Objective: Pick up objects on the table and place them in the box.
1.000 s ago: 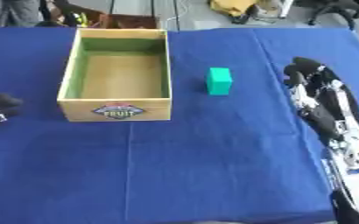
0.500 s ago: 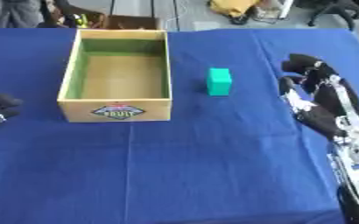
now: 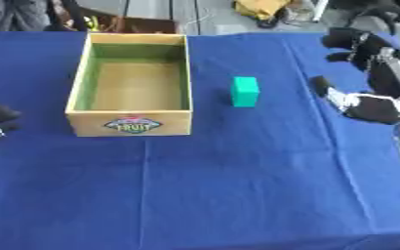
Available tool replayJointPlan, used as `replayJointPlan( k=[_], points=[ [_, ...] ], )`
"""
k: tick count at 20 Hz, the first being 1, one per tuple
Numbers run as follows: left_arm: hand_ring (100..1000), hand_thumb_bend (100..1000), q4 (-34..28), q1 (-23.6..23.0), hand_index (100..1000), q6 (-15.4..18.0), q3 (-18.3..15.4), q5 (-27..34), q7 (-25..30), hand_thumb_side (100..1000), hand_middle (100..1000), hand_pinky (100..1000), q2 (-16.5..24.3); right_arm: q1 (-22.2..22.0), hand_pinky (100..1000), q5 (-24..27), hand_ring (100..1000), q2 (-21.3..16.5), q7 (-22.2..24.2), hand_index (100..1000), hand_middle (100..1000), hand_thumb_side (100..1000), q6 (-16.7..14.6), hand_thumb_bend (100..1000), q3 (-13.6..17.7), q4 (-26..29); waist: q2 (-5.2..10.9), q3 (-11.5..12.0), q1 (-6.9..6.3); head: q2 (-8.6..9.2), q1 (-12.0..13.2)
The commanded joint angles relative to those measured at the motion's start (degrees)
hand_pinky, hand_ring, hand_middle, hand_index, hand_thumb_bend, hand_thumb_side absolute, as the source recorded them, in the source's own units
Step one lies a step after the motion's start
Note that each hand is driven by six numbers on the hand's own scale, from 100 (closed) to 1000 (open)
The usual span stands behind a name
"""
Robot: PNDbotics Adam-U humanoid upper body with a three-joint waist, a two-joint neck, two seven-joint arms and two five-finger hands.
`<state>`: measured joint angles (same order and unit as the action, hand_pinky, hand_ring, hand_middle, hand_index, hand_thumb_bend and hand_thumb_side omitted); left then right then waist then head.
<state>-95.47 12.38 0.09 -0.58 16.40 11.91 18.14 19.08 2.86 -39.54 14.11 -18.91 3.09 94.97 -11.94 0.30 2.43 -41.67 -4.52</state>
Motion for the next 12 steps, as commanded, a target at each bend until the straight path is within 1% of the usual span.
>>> replayJointPlan(
  k=[1,5,9,10,11,12],
  points=[
    [795,382,-0.68,0.61,680,-0.01,0.07,0.03,0.16,1000,619,833,0.84,3.71,797,-1.82,887,-5.95,3.06,908,813,344,-1.47,448,-1.24,-3.95,1.13,0.27,-0.19,0.34,-0.49],
    [795,381,-0.63,0.65,680,-0.02,0.31,0.11,0.39,1000,619,833,0.79,10.03,798,-5.2,889,-7.97,6.56,921,827,386,-3.08,464,-3.39,-12.39,1.44,1.1,-0.26,0.31,-0.88],
    [795,379,-0.54,0.67,680,-0.08,0.63,0.14,0.69,1000,619,833,0.78,15.69,799,-11.5,892,-7.45,9.25,928,835,406,-5.41,471,-4.64,-20.7,1.7,2.04,-0.24,0.19,-1.2],
    [795,379,-0.54,0.72,680,-0.09,0.72,0.15,0.78,1000,619,833,0.78,16.92,800,-13.11,895,-7.08,9.77,931,837,356,-5.96,428,-4.89,-22.81,1.74,2.29,-0.23,0.17,-1.31],
    [795,379,-0.53,0.78,680,-0.09,0.81,0.16,0.87,1000,619,833,0.78,18.12,800,-14.68,896,-6.63,10.23,932,839,430,-6.43,468,-5.1,-24.99,1.78,2.56,-0.23,0.17,-1.48],
    [795,379,-0.51,0.83,680,-0.1,0.88,0.17,0.94,1000,619,833,0.79,19.22,801,-16.2,897,-6.18,10.62,934,840,458,-6.83,474,-5.27,-27.1,1.8,2.81,-0.23,0.22,-1.65]
  ],
)
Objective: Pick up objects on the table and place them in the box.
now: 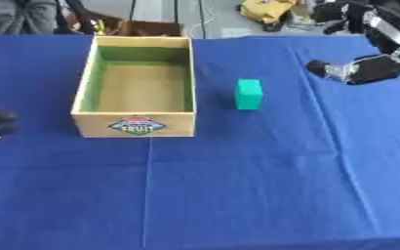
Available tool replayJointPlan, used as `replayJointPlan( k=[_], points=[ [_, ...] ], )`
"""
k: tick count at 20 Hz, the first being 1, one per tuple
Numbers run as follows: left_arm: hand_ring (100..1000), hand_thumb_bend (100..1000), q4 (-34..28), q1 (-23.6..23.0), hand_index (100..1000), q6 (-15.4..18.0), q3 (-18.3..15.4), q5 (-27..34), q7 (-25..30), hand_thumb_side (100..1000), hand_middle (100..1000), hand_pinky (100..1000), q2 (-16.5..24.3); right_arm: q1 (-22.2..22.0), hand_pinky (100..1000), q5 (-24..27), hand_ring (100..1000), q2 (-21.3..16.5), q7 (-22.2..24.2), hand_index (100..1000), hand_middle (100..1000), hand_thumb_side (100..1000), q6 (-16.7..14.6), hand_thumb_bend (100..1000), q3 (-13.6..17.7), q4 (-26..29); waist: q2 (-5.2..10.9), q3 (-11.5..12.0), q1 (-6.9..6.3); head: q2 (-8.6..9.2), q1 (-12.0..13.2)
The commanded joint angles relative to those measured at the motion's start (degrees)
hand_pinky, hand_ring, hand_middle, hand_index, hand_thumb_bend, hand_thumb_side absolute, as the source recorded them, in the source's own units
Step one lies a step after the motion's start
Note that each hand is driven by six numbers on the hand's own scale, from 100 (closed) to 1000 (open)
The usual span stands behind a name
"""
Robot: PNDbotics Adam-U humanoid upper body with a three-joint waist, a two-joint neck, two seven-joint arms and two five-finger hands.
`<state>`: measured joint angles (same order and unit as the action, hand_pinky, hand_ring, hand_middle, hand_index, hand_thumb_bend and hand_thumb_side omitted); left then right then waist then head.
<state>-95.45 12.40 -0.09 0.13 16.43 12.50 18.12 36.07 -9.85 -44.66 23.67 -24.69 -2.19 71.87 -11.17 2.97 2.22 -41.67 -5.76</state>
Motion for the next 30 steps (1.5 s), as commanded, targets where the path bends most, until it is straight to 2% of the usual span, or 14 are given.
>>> replayJointPlan(
  k=[1,6,11,14,15,18,25,26,27,30],
  points=[
    [795,379,-0.52,0.86,680,0.08,0.23,0.15,0.42,1000,619,833,0.82,3.26,801,-5.02,898,-0.57,1.44,934,840,466,-1.42,477,-0.15,-6.0,1.04,0.36,-0.02,0.25,-0.58],
    [795,378,-0.41,1.01,680,0.01,0.56,0.19,0.75,1000,619,833,0.76,7.97,803,-12.99,901,2.39,3.22,942,847,533,-2.73,491,-0.74,-15.26,1.13,1.1,-0.08,0.28,-1.36],
    [795,377,-0.35,1.15,680,-0.01,0.76,0.23,0.97,1000,619,833,0.72,10.99,804,-19.17,902,4.68,3.12,946,852,546,-4.59,502,-0.87,-21.44,1.24,1.43,-0.15,0.25,-1.93],
    [795,377,-0.33,1.15,680,-0.01,0.76,0.25,0.99,1000,619,833,0.71,11.38,804,-20.73,902,5.06,2.41,946,852,546,-5.6,502,-0.72,-22.68,1.25,1.44,-0.16,0.24,-1.96],
    [795,378,-0.34,1.18,680,-0.01,0.8,0.25,1.02,1000,619,833,0.69,11.46,809,-21.02,907,5.17,2.28,951,864,574,-5.84,507,-0.77,-22.85,1.23,1.52,-0.17,0.28,-2.09],
    [795,378,-0.31,1.32,680,-0.11,1.09,0.26,1.28,1000,619,833,0.5,12.37,810,-23.12,908,7.38,3.45,951,865,582,-6.86,508,-2.22,-23.51,1.23,2.06,-0.21,0.32,-2.7],
    [794,379,-0.3,1.32,680,-0.15,1.2,0.26,1.44,1000,618,833,0.31,13.21,815,-25.73,912,10.32,5.11,952,866,607,-8.73,507,-3.31,-24.13,1.21,2.32,-0.22,0.2,-3.1],
    [794,379,-0.29,1.32,680,-0.16,1.2,0.24,1.44,1000,618,833,0.3,13.36,815,-25.88,912,10.63,5.38,952,866,626,-8.85,534,-3.41,-24.25,1.22,2.36,-0.23,0.18,-3.15],
    [794,379,-0.29,1.32,680,-0.17,1.21,0.23,1.45,1000,618,833,0.29,13.52,815,-26.01,912,10.95,5.61,952,867,608,-8.98,506,-3.49,-24.34,1.23,2.41,-0.25,0.14,-3.23],
    [794,380,-0.3,1.38,680,-0.17,1.28,0.26,1.5,1000,618,833,0.24,13.97,816,-26.25,912,11.72,6.06,952,867,609,-9.18,498,-3.64,-24.55,1.24,2.58,-0.29,0.09,-3.45]
  ],
)
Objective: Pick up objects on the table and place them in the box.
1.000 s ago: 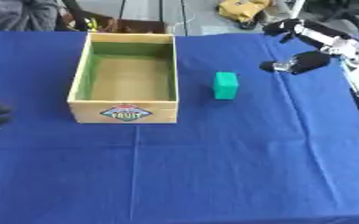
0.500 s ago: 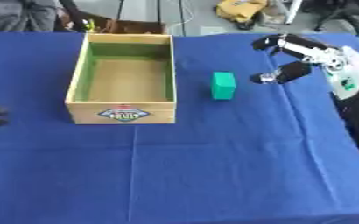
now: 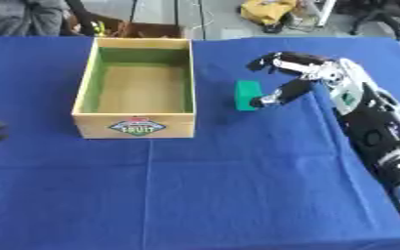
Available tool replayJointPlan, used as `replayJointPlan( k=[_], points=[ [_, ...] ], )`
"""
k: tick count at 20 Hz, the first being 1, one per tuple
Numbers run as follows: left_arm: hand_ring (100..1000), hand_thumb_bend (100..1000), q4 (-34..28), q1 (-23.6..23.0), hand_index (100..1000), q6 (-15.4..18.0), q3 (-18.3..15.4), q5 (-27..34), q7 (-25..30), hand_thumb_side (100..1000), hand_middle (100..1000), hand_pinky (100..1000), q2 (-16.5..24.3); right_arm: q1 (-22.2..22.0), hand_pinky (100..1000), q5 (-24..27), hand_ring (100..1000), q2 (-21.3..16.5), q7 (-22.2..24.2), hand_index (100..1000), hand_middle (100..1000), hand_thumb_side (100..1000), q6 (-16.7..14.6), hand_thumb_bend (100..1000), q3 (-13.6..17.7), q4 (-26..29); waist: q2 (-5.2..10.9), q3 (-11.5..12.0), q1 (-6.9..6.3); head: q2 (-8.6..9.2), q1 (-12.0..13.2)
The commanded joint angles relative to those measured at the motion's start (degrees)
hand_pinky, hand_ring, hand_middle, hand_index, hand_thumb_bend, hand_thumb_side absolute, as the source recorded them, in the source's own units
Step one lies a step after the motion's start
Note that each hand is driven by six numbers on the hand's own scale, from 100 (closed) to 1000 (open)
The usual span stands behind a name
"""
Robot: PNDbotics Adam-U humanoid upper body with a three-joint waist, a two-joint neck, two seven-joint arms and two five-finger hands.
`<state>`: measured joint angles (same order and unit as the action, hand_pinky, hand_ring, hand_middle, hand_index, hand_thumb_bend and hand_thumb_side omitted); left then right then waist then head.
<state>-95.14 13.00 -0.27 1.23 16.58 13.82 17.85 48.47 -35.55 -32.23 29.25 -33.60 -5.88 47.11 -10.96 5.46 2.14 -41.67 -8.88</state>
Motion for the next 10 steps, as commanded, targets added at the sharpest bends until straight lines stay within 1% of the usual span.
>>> replayJointPlan(
  k=[1,6,10],
  points=[
    [794,380,-0.61,0.82,680,0.01,0.21,0.11,0.21,1000,618,833,0.49,1.73,816,-0.66,912,-0.5,0.59,953,867,608,-0.33,499,0.0,0.17,1.02,0.17,-0.23,0.1,-0.41],
    [794,379,-0.63,1.03,680,0.0,0.32,0.1,0.32,1000,618,833,0.45,2.07,822,-1.8,920,-0.02,0.53,954,872,605,-0.56,504,-0.11,0.05,0.87,0.7,-0.29,0.17,-0.65],
    [794,379,-0.62,1.06,680,0.04,0.28,0.1,0.28,1000,618,833,0.5,1.79,820,-4.47,912,0.26,-0.09,959,873,579,-0.59,495,-0.3,-0.49,0.78,1.1,-0.37,0.16,-0.83]
  ],
)
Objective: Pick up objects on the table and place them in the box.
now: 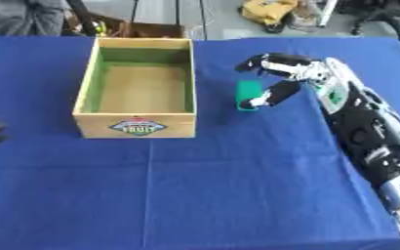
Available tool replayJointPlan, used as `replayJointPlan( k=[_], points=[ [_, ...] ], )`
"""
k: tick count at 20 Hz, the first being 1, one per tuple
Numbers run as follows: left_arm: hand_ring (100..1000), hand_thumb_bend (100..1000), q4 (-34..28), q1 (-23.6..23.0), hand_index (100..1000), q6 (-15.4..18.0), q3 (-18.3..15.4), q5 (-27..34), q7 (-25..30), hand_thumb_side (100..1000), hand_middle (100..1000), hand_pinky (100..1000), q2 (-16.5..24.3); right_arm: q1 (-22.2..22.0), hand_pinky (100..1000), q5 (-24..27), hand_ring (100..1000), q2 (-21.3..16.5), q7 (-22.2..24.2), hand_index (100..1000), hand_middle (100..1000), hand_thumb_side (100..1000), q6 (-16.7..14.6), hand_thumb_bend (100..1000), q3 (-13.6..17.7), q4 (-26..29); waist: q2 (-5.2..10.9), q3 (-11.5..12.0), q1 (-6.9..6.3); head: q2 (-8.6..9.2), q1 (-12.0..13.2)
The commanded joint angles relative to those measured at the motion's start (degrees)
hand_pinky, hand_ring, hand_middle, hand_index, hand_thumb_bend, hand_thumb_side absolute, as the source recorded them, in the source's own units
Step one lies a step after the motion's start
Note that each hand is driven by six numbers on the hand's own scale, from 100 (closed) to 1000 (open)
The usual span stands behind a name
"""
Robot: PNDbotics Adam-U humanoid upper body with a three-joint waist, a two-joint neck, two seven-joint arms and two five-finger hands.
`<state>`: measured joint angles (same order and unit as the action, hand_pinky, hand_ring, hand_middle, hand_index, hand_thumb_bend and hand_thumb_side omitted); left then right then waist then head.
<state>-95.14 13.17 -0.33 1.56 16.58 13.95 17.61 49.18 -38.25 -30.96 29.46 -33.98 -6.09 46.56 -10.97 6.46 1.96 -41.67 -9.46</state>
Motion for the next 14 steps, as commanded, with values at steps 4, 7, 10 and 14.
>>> replayJointPlan(
  k=[4,7,10,14],
  points=[
    [794,379,-0.63,1.02,680,0.08,0.06,0.1,0.24,1000,618,834,0.63,0.67,817,-5.02,906,-0.47,-1.43,960,870,581,-0.52,495,0.02,-0.72,0.68,0.17,-0.24,0.18,-0.28],
    [794,379,-0.62,1.02,680,0.09,0.04,0.08,0.23,1000,618,834,0.63,0.3,813,-7.1,899,-0.29,-2.48,959,858,569,-0.87,477,0.1,-1.41,0.61,0.23,-0.32,0.19,-0.36],
    [794,379,-0.64,1.05,680,0.13,0.0,0.11,0.17,1000,617,834,0.61,-0.11,799,-8.72,871,0.04,-3.59,945,808,464,-1.05,391,0.19,-1.89,0.56,0.2,-0.4,0.22,-0.37],
    [794,380,-0.64,1.04,680,0.13,-0.02,0.11,0.16,1000,617,834,0.57,-0.27,767,-10.12,814,0.35,-6.32,898,646,214,-0.98,261,0.4,-2.03,0.54,0.1,-0.49,0.22,-0.31]
  ],
)
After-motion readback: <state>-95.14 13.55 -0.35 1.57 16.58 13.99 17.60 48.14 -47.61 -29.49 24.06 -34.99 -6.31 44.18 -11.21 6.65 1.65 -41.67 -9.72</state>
